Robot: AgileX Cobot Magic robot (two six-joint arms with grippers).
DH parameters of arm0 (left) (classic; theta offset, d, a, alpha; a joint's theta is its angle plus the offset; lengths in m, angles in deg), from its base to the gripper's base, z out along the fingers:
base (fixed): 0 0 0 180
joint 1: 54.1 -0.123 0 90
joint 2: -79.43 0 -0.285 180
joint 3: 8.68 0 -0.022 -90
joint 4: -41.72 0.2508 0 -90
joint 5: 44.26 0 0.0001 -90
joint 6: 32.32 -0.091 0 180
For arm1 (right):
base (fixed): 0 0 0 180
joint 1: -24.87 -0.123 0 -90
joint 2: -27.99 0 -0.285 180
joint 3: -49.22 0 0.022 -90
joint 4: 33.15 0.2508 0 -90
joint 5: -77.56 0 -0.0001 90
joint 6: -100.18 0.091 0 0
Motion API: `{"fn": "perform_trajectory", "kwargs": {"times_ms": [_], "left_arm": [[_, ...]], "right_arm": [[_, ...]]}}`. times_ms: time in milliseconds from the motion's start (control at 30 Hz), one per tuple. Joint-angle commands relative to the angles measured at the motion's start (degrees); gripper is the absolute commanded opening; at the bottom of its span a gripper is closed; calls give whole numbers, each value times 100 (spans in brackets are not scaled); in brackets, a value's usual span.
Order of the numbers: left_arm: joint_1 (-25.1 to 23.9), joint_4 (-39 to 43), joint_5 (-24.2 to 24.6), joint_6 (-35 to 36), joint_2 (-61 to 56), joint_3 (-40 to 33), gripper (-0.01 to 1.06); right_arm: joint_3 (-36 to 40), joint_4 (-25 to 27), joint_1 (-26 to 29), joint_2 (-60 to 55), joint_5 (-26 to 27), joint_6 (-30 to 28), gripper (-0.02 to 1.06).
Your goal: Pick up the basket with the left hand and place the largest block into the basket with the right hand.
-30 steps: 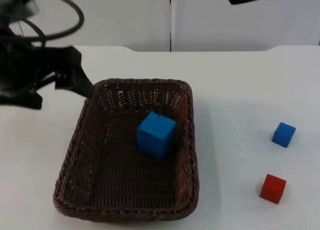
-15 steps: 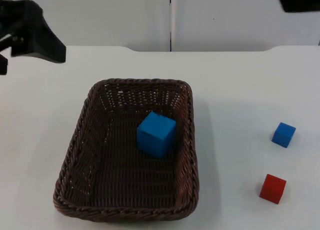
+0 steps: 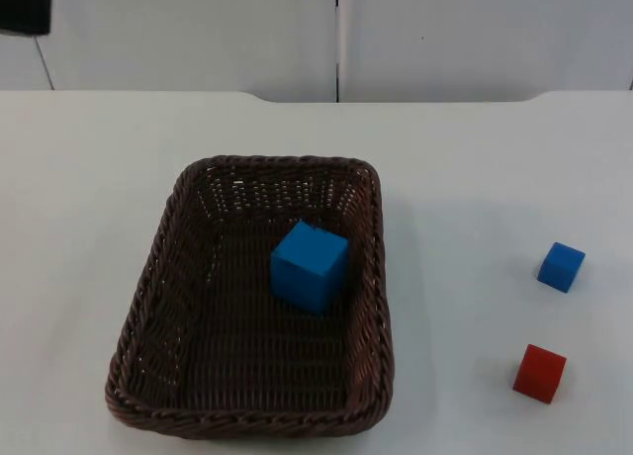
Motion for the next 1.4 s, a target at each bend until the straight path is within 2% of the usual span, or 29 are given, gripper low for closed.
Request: {"fn": "perform_trajectory", "kwargs": {"times_ms": [0, 200, 300, 433, 800, 933, 1000, 1133, 1367], "left_arm": [[25, 142, 125, 43, -303, -26, 84], [25, 202, 392, 126, -1020, -26, 84], [25, 530, 632, 395, -1366, -26, 84], [25, 886, 881, 653, -1678, -26, 84], [25, 1013, 1305, 664, -2686, -26, 84], [12, 1219, 1686, 718, -3128, -26, 84], [12, 1284, 1724, 766, -3185, -26, 84], [12, 1903, 1921, 1305, -3673, -26, 84], [12, 2153, 2142, 1653, -4265, -26, 84]], "right_arm": [[156, -8, -26, 247, -48, 44, 75], [417, -8, -26, 808, -443, 145, 75], [528, -8, -26, 1090, -671, 164, 75], [691, -8, -26, 1391, -740, 164, 75], [849, -8, -26, 2258, -956, 336, 75], [849, -8, -26, 2635, -1339, 380, 75], [849, -8, -26, 2678, -1350, 394, 75], [849, -69, -26, 3051, -1491, 396, 75], [827, -104, -26, 3443, -1559, 443, 75]]}}
